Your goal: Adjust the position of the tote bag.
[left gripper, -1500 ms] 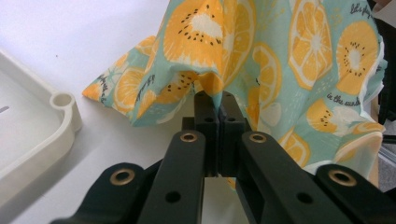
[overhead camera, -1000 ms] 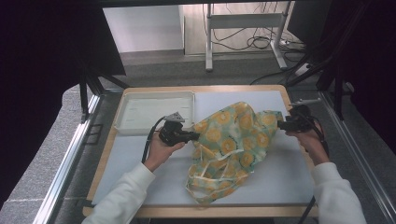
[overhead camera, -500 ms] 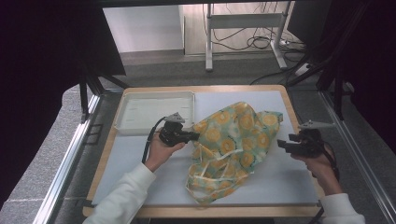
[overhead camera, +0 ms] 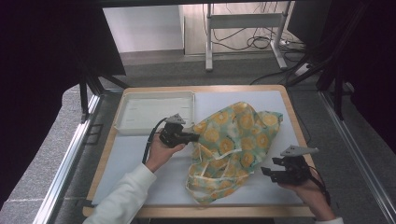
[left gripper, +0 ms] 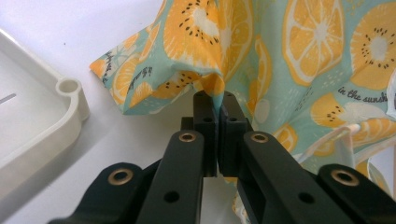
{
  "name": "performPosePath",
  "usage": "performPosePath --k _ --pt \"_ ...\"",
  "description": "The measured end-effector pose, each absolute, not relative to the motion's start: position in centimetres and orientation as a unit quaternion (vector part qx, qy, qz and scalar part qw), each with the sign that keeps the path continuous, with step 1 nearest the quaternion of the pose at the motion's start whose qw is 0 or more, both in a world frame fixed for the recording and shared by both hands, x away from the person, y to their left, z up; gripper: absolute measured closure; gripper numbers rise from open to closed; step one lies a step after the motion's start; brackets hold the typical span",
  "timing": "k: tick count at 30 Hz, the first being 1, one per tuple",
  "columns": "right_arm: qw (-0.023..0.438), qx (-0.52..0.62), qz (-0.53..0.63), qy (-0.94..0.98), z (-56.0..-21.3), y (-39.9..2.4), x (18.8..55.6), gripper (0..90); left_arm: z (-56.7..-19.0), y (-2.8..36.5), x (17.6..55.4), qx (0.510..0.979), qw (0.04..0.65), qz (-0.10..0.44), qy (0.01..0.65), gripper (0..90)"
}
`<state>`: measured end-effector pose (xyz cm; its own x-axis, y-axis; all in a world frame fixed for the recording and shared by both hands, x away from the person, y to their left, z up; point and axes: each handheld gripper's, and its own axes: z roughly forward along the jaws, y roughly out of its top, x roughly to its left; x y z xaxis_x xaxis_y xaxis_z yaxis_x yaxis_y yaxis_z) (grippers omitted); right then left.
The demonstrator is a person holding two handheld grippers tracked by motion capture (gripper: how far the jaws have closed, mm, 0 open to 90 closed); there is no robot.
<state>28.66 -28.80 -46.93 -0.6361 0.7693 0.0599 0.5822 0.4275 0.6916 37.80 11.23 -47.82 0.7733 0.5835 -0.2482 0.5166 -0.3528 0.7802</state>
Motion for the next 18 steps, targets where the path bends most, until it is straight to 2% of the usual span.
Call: performPosePath --k 6,9,15,18 --pt "0.122 0.371 0.342 0.855 -47.4 -26.6 26.7 35.5 -48.0 11.1 37.8 0.823 0.457 0.041 0.335 86.8" --pt "0.12 0.364 0.338 0.86 -47.6 -25.9 26.5 35.3 -47.9 11.3 37.7 0.818 0.462 0.051 0.338 77.5" --pt "0.117 0.366 0.338 0.859 -47.9 -25.7 26.7 35.4 -47.9 12.0 37.6 0.814 0.467 0.047 0.343 69.6" --pt "0.119 0.362 0.344 0.858 -47.6 -25.6 26.4 35.3 -47.7 12.2 37.2 0.809 0.47 0.056 0.349 59.8"
